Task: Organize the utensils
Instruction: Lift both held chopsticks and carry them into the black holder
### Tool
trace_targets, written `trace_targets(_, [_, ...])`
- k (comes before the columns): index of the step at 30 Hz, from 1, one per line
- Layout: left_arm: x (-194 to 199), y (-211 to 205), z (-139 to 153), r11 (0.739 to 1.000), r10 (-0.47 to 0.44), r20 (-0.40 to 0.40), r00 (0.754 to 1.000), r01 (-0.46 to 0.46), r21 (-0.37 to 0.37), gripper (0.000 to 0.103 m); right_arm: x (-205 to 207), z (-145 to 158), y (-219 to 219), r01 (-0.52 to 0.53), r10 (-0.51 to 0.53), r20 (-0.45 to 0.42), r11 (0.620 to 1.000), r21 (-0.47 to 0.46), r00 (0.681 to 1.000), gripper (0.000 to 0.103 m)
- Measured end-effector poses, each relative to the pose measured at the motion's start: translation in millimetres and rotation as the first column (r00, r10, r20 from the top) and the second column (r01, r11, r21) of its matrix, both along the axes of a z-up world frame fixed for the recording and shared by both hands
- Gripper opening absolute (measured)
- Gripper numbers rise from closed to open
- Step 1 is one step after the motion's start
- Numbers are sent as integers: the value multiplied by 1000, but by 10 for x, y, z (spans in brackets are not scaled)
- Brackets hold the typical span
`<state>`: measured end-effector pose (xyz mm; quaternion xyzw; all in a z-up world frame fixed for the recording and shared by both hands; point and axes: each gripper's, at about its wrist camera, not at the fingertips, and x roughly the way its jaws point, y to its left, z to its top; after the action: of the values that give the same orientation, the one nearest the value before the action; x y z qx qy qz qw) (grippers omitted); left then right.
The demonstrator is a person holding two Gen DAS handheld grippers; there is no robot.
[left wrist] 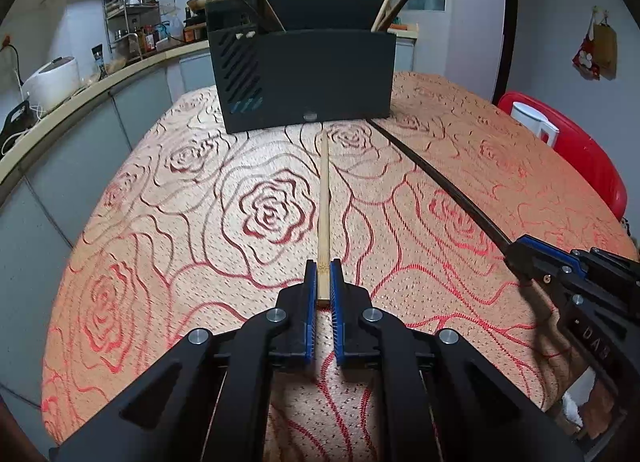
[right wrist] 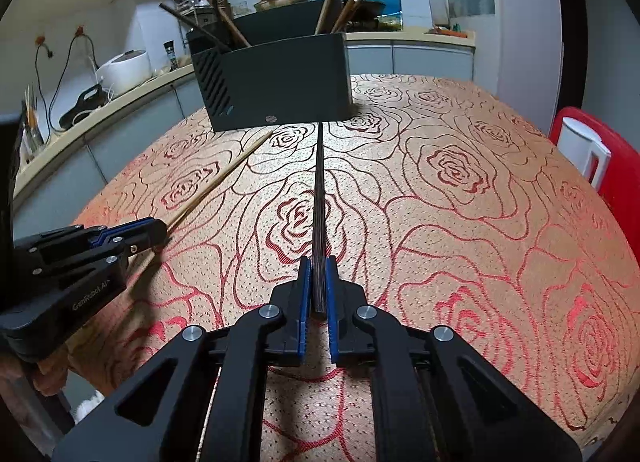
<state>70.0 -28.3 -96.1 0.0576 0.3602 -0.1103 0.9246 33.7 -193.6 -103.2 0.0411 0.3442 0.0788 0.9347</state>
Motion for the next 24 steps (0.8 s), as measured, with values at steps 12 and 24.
trace_targets(12, [-102, 193, 776, 999, -27, 168, 985, 32, -32, 6, -147, 750, -226, -6, -2, 166, 999, 49, 986, 8])
trace_targets(24, [179, 420, 1415, 992, -16, 272, 962, 49, -116, 6, 110, 1428, -306, -72, 35, 290, 990, 118, 956, 8])
